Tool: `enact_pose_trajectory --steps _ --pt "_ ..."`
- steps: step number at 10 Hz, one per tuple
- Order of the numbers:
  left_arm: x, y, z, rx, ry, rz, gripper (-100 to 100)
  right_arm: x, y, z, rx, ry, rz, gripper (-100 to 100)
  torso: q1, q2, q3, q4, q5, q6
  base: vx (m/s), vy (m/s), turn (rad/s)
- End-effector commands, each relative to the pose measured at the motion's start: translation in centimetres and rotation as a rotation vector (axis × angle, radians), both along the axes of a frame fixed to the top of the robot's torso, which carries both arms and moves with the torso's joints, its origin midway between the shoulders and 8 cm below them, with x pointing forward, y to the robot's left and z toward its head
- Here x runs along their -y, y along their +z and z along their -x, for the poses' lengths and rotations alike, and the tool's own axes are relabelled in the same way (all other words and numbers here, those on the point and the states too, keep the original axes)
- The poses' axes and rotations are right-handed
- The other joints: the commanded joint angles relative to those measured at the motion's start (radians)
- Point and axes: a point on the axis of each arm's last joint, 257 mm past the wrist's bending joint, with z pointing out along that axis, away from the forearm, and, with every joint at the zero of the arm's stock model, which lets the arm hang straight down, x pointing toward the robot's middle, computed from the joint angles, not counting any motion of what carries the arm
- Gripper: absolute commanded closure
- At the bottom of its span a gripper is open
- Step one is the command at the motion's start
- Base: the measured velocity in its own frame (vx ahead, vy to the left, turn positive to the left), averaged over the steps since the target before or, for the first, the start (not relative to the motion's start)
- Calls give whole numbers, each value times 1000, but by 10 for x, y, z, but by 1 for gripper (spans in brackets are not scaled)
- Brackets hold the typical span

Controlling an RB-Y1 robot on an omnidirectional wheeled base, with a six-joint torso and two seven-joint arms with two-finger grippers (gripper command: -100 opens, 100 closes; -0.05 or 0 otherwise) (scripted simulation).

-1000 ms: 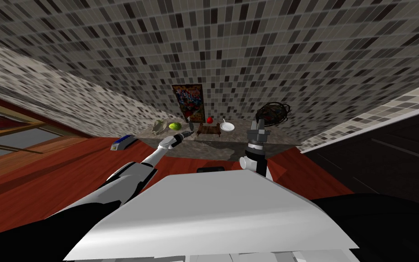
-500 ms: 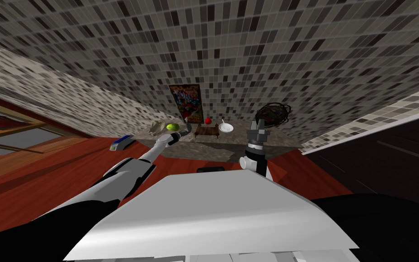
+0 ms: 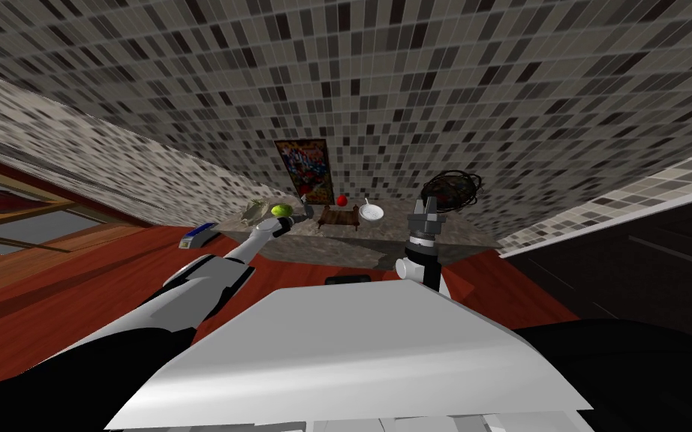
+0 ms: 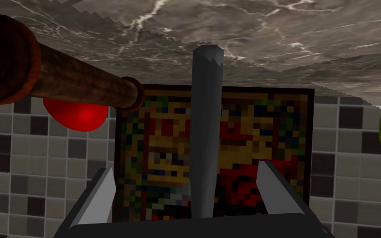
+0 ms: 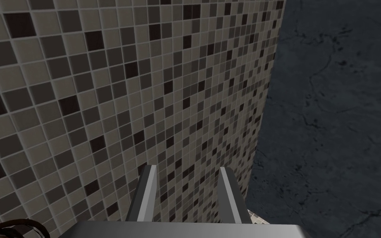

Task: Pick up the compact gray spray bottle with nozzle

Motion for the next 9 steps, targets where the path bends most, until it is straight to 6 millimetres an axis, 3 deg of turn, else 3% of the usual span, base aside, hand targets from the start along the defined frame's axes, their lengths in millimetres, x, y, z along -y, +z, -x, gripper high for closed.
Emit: enact_pose_trajectory --steps 1,4,6,8,9 --pt "-8 3 0 -5 12 -9 -100 0 0 0 0 0 0 0 0 0 0 0 0 0 42 -59 9" --pt "-48 15 -5 -26 77 -43 -100 0 0 0 0 0 0 0 -2 -1 -1 0 0 0 77 -98 16" --pt "-58 19 -7 -30 94 -50 -100 0 0 0 0 0 0 0 -3 -2 -1 -1 -1 0 60 -107 11" --pt "-84 31 -9 -38 138 -63 -100 0 0 0 0 0 0 0 -1 -1 -1 0 0 0 79 -100 2" --pt "-76 26 -8 -36 125 -60 -100 0 0 0 0 0 0 0 -3 -2 -1 -1 0 0 36 -59 10"
